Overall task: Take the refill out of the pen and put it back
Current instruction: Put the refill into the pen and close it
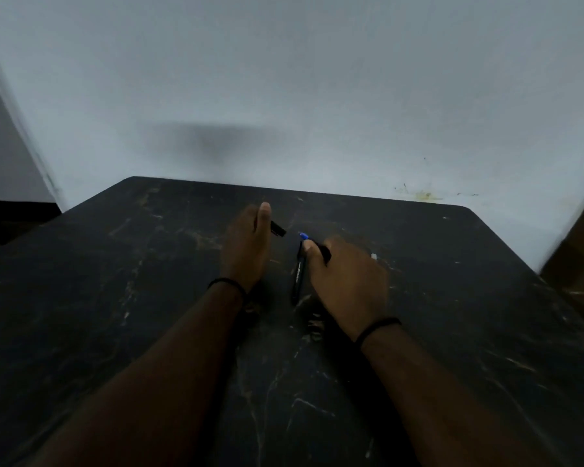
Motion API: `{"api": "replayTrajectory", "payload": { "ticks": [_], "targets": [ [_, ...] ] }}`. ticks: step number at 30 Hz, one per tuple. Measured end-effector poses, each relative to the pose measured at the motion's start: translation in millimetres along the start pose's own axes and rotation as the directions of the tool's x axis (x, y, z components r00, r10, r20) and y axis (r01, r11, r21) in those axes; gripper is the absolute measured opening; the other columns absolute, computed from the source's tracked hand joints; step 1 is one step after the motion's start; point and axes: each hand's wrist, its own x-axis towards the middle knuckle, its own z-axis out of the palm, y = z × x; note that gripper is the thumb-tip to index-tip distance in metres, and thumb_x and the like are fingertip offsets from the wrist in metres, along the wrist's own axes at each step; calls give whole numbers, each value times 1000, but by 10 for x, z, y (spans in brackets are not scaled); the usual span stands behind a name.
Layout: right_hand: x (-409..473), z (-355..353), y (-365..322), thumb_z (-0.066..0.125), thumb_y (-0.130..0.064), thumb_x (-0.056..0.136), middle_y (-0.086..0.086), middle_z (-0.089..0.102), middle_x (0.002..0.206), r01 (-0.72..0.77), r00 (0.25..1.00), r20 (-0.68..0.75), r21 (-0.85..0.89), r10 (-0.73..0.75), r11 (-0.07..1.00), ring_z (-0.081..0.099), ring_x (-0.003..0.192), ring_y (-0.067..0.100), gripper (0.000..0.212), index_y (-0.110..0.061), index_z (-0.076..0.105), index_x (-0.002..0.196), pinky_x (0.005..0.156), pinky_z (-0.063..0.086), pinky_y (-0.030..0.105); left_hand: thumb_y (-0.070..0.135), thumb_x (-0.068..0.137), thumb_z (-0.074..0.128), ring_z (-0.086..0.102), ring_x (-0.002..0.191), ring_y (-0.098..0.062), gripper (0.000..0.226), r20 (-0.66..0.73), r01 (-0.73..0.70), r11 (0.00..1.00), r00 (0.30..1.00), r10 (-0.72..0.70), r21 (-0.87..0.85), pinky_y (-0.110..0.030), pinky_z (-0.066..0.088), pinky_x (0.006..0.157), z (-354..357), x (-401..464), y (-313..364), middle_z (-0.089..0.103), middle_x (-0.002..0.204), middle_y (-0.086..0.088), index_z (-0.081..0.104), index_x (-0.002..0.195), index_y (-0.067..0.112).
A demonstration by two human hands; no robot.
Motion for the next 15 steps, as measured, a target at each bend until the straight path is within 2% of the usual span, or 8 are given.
{"api": "replayTrajectory", "payload": {
  "ticks": [2,4,8,10,12,15],
  "targets": [
    [28,-26,36,34,-58,99,-7,46,66,-4,1000,14,23,4,1000,48,64,17,44,-24,50,77,59,35,31,45,103,34,56,67,-18,47,26,30,970,999,-37,243,-30,37,57,-67,73,-134,58,72,-1,59,78,14],
    [57,-48,77,36,-57,99,-6,48,66,1,1000,6,62,-2,998,51,64,18,44,-22,51,76,60,38,32,50,102,33,57,68,-12,51,64,47,899,994,-84,436,-25,30,54,-106,123,-241,61,73,3,64,75,20],
    [79,-49,109,38,-56,99,-3,52,67,18,1000,22,65,-20,998,54,65,19,45,-20,53,78,60,42,33,51,100,35,64,80,-24,55,122,11,816,987,-100,578,-26,37,61,-105,188,-337,68,83,-5,66,68,18],
    [87,-37,106,38,-56,99,-4,50,66,26,998,46,63,-29,998,54,66,19,45,-20,53,77,62,43,34,55,99,34,63,91,-30,52,159,-7,773,980,-122,635,-33,45,76,-76,210,-353,67,95,-12,56,65,22],
    [89,-28,85,37,-54,100,-5,46,64,37,997,67,56,-41,998,52,66,18,43,-22,51,76,65,42,34,58,98,32,60,99,-34,50,186,13,750,966,-181,661,-44,47,92,-60,225,-353,64,106,-16,64,79,25],
    [82,-14,54,37,-51,101,-6,44,62,62,996,69,33,-64,998,48,63,16,43,-22,49,72,63,36,32,60,97,32,58,108,-36,57,185,23,701,958,-219,713,-49,45,98,-33,262,-378,61,117,-19,68,102,16]
  ]
}}
